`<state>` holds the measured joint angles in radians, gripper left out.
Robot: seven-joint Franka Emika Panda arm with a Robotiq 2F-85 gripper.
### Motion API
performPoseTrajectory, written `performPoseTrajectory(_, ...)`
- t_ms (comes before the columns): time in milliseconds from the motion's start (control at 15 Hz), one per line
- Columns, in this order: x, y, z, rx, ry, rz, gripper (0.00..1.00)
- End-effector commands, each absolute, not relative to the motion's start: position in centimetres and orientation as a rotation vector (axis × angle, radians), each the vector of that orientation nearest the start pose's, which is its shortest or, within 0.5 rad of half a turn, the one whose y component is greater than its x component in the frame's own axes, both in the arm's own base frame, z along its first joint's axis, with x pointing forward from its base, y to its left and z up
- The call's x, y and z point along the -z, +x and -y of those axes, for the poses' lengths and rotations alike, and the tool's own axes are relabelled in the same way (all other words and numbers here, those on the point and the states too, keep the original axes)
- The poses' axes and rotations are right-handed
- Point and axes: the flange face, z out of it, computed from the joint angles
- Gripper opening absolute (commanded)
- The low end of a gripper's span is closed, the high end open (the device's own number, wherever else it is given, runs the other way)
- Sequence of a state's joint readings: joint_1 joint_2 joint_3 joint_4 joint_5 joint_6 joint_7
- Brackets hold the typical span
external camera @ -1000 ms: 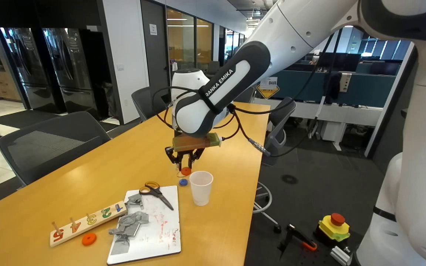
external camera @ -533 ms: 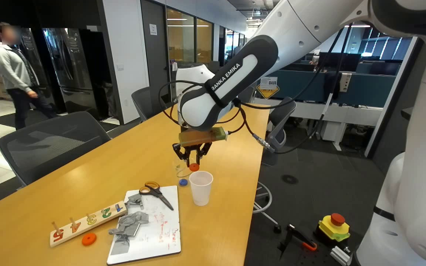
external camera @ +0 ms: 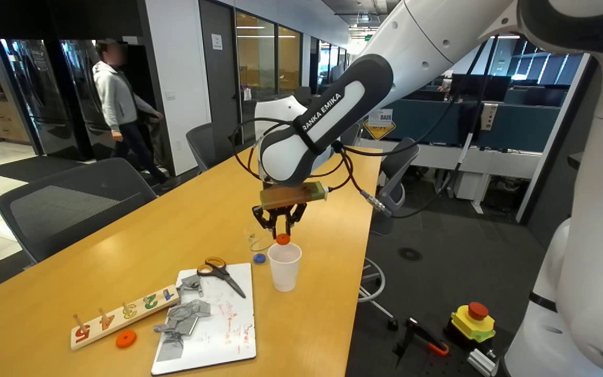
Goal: Put the orange blocks inside the white cup and place the blue ring inside the clear cup
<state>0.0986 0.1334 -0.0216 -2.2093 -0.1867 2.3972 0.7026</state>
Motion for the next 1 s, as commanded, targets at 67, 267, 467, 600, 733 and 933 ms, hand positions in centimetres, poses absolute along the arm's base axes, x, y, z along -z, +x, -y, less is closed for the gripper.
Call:
performPoseTrajectory(67, -31.7, 55.1, -3.6, 0.129, -3.145, -0.807, 0.41)
performPoseTrajectory(267, -31.0, 55.1, -3.4, 0.103, -3.140, -0.815, 0.75)
performPoseTrajectory(467, -31.0, 54.8, -3.8, 0.097, -3.137, -0.804, 0.98)
performPoseTrajectory(600, -31.7, 54.8, -4.9, 0.123, -3.135, -0.774, 1.00)
performPoseTrajectory(733, -32.6, 55.1, -6.9, 0.152, -3.134, -0.717, 1.00)
performPoseTrajectory(933, -33.3, 54.9, -11.8, 0.198, -3.141, -0.542, 1.00)
